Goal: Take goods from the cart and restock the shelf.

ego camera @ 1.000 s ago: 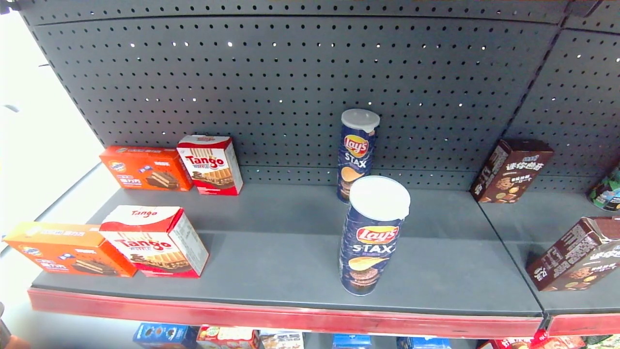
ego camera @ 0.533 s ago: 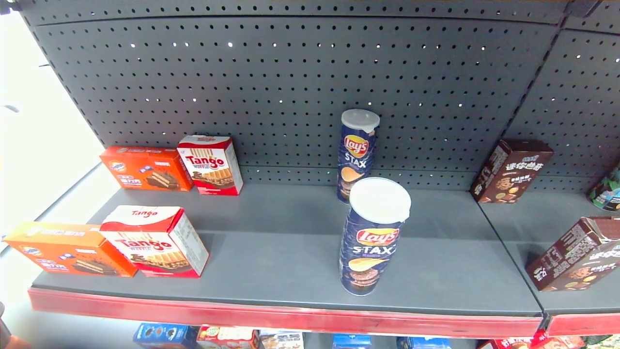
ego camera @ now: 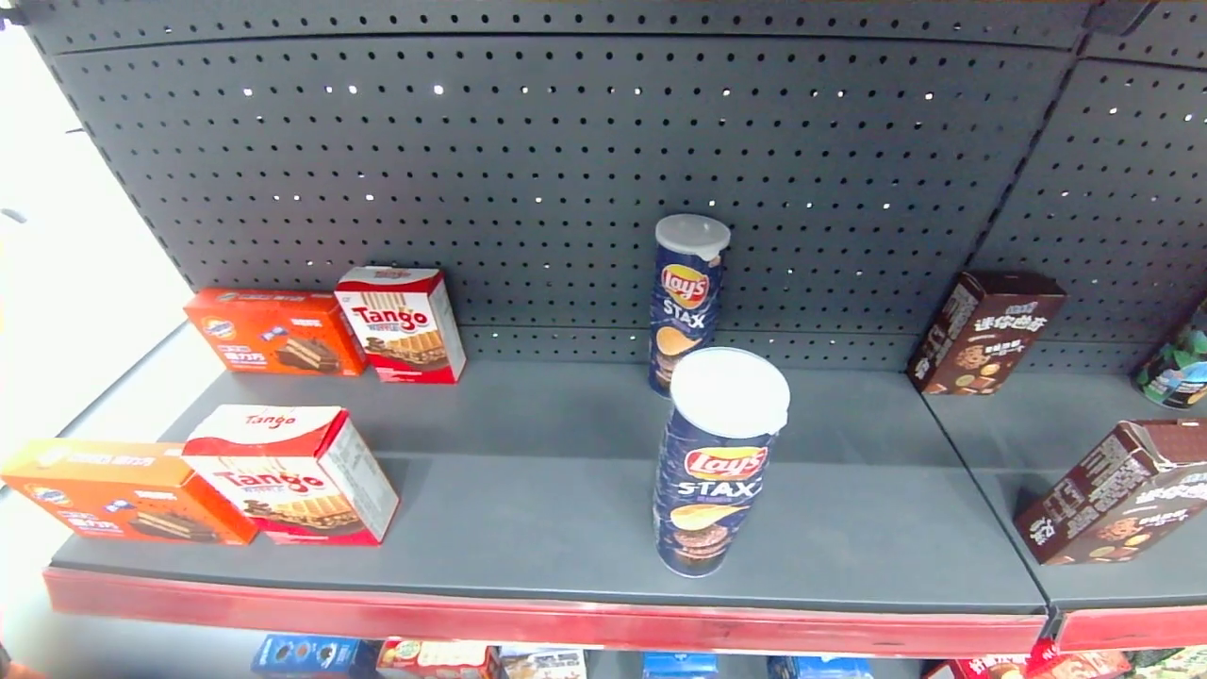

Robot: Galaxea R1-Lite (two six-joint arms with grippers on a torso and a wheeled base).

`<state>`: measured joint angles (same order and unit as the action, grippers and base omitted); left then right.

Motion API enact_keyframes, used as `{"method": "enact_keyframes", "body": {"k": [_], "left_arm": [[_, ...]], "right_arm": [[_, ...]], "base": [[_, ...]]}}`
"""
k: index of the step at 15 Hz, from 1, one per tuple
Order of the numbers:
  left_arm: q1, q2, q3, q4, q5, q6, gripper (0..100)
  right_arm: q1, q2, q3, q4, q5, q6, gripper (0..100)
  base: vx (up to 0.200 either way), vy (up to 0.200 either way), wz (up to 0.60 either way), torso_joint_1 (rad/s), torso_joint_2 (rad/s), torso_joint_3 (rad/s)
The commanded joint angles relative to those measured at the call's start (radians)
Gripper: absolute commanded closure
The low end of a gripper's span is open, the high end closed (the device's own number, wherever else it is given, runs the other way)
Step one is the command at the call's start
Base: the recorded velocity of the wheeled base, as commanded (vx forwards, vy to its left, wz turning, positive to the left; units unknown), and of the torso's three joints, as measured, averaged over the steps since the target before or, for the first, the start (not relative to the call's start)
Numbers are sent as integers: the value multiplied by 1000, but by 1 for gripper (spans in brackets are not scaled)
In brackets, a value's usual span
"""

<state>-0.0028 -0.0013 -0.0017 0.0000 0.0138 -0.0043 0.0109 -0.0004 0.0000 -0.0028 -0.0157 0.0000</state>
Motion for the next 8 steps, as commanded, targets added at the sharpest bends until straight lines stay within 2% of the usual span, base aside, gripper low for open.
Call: {"method": "enact_keyframes", "body": {"k": [1,8], "left_arm": [[0,1,0,0,0,0,0],[0,1,2,0,-5,7,0]], "right_arm": [[0,0,0,0,0,0,0],[0,0,0,0,-1,0,0]], "base": [[0,0,0,0,0,0],[0,0,0,0,0,0]]}}
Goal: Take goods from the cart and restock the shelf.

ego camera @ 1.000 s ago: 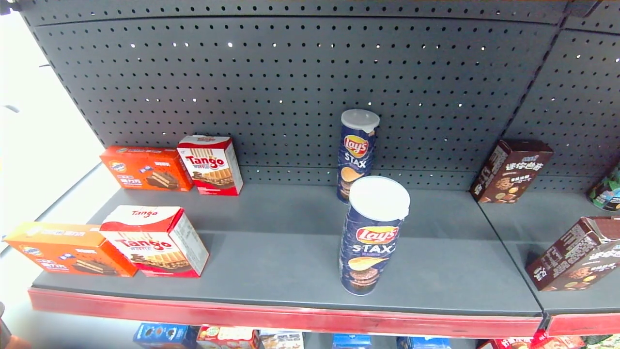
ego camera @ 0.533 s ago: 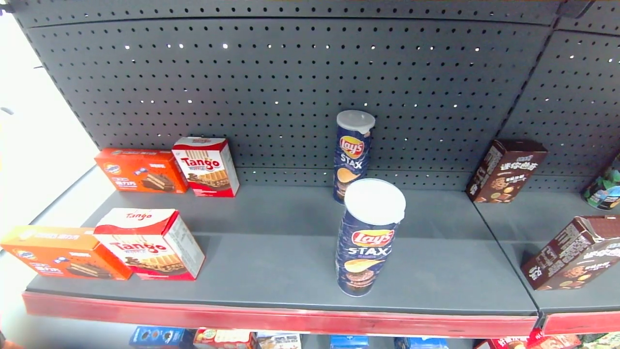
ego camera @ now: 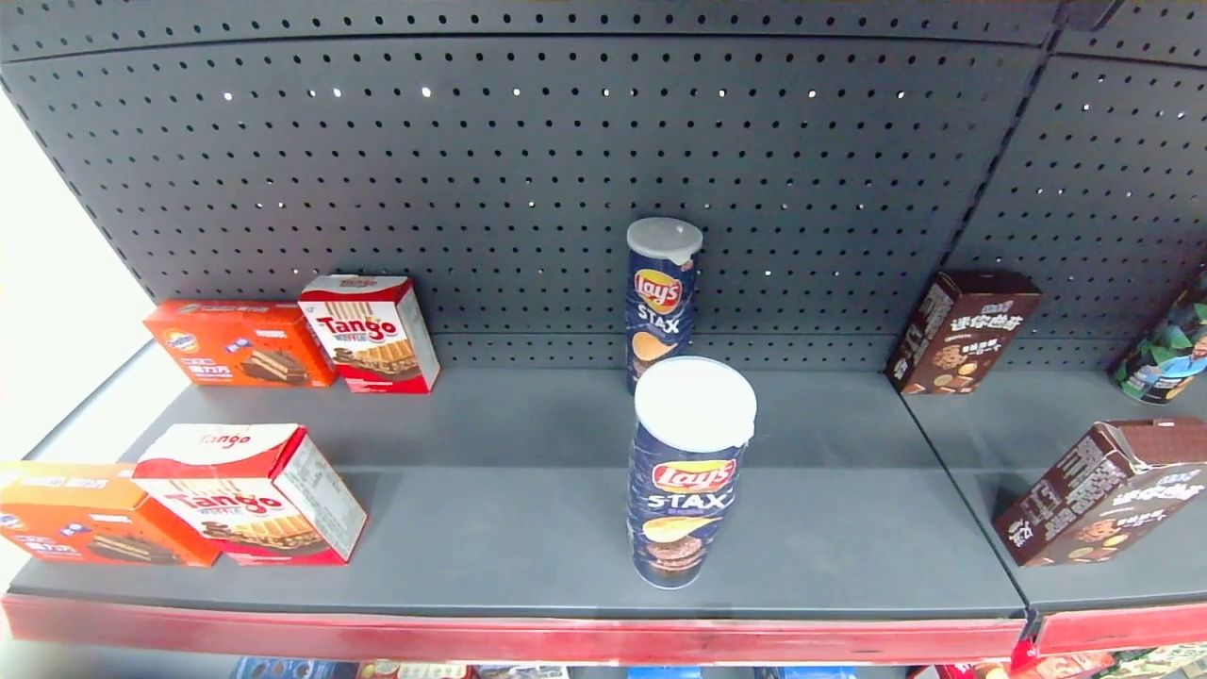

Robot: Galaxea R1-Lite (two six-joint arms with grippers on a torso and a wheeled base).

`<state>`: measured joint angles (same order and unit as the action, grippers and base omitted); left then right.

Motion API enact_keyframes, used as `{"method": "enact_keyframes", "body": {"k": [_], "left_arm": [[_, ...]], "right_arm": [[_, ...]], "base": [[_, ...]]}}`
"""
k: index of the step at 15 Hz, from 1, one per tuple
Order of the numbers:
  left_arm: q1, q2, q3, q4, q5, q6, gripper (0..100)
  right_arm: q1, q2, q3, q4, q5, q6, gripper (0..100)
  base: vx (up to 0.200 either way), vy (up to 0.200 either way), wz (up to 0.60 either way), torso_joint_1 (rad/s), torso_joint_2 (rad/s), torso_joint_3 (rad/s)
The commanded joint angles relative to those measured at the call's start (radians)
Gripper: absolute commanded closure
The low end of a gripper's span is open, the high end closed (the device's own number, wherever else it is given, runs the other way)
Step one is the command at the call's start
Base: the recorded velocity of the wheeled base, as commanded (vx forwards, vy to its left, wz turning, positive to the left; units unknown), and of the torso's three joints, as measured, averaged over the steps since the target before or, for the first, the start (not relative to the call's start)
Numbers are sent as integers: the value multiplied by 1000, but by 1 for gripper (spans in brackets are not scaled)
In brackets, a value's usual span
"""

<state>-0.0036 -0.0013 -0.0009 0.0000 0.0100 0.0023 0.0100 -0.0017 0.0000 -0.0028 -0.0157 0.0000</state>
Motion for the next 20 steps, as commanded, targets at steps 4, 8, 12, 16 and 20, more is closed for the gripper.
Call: {"method": "enact_keyframes", "body": {"k": [4,8,12,16,20], "left_arm": [[1,1,-1,0,-1,-2,0],[1,1,-1,0,1,-5,0],[1,1,-1,0,-2,-2,0],[1,1,-1,0,1,-5,0],[1,1,-1,0,2,-5,0]], "right_arm": [[1,2,0,0,0,0,0],[1,2,0,0,0,0,0],[1,2,0,0,0,0,0],[1,2,0,0,0,0,0],[1,2,0,0,0,0,0]], "base": [[0,0,0,0,0,0],[0,0,0,0,0,0],[-100,0,0,1,-1,1],[0,0,0,0,0,0],[0,0,0,0,0,0]]}}
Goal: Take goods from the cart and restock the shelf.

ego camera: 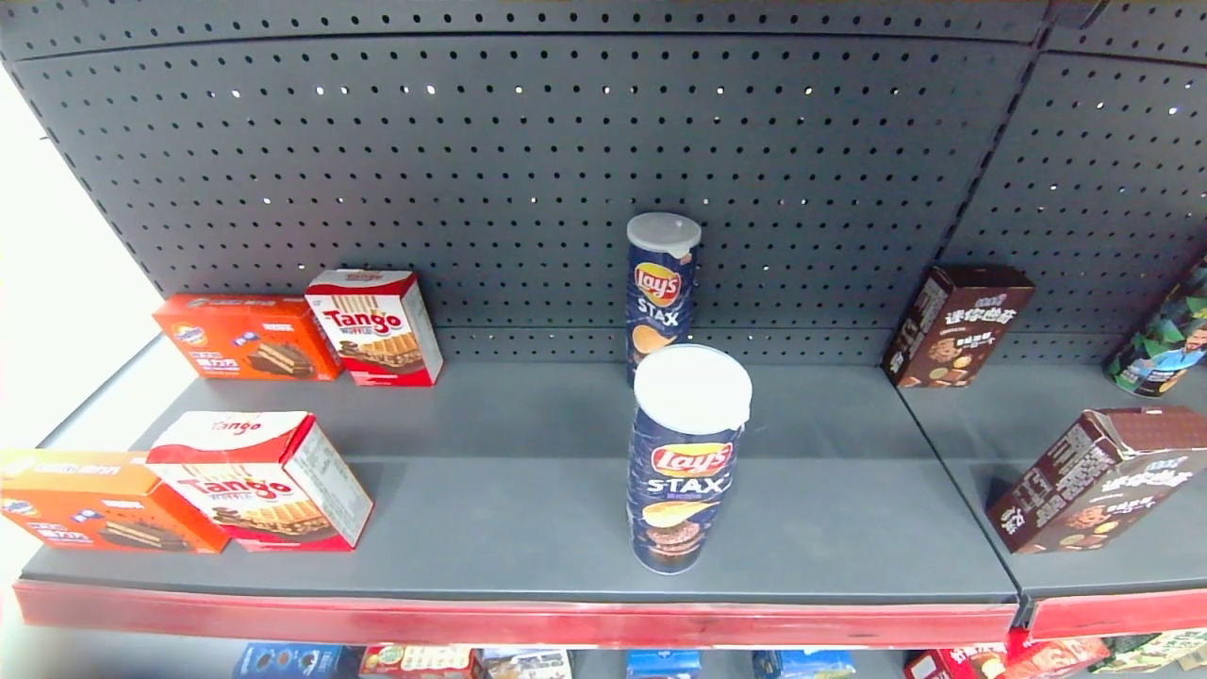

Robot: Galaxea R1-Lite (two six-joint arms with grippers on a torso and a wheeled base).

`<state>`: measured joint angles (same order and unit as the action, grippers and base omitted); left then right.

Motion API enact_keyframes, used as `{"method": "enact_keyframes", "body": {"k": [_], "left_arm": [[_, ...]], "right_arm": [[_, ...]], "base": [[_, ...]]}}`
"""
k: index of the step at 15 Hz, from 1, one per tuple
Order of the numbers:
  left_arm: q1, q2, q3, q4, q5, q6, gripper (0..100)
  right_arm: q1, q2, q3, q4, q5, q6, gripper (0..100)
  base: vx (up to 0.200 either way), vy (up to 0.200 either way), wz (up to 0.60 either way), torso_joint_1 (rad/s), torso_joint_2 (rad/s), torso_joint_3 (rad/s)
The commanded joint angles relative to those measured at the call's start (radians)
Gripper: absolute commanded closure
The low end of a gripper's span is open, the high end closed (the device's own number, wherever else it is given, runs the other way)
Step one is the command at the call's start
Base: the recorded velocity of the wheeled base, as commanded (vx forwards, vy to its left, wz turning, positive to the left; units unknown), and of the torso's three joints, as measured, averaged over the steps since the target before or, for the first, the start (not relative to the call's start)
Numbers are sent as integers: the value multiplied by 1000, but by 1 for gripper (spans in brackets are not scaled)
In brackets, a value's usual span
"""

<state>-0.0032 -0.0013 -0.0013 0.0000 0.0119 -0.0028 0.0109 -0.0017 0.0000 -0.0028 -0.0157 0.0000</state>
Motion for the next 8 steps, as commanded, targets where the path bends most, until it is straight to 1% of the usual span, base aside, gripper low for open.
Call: {"method": "enact_keyframes", "body": {"k": [1,8], "left_arm": [[0,1,0,0,0,-2,0],[0,1,1,0,0,0,0]], "right_arm": [[0,2,0,0,0,0,0],[0,2,0,0,0,2,0]], "base": [[0,0,0,0,0,0],[0,0,0,0,0,0]]}}
